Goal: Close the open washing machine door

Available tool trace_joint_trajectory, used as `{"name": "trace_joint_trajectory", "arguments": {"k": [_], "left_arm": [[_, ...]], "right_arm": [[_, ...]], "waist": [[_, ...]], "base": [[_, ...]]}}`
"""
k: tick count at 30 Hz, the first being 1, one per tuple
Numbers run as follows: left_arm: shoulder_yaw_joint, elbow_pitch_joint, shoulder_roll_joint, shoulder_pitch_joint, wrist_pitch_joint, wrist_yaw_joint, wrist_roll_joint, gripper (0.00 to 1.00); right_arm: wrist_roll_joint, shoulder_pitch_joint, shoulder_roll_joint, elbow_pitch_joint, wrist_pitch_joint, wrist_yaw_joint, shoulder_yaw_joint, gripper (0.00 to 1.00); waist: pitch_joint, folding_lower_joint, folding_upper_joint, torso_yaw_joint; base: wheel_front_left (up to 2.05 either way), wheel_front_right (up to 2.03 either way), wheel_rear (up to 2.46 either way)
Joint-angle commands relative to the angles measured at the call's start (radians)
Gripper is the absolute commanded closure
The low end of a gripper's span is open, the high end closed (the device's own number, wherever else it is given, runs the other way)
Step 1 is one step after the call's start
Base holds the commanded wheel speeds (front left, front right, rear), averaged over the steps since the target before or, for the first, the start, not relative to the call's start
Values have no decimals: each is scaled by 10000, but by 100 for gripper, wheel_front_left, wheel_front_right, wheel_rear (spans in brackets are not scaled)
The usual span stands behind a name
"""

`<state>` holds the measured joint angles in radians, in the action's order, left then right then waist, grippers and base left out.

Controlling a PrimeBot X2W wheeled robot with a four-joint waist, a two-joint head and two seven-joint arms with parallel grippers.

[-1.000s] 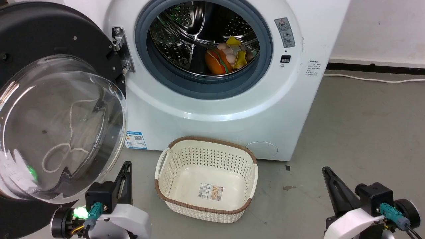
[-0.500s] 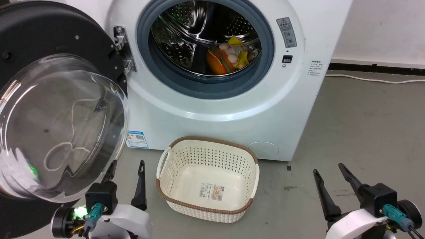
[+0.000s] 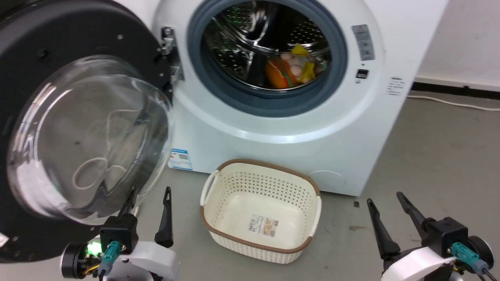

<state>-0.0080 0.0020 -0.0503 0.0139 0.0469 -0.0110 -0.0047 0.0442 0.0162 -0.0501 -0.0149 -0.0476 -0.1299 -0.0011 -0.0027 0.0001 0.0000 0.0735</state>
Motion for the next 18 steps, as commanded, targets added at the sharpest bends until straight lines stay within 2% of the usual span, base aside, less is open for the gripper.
{"name": "trace_joint_trajectory", "arguments": {"k": [1, 18], "left_arm": [[27, -54, -1, -63, 138, -24, -96, 0], [410, -497, -2, -359, 472, 142, -262, 0]], "right_arm": [[102, 98, 0, -56, -138, -2, 41, 0], [166, -395, 0, -357, -470, -3, 782, 0]], "waist": [[-23, 0, 0, 258], [210, 0, 0, 1232]], "base": [[0, 0, 0], [0, 0, 0]]}}
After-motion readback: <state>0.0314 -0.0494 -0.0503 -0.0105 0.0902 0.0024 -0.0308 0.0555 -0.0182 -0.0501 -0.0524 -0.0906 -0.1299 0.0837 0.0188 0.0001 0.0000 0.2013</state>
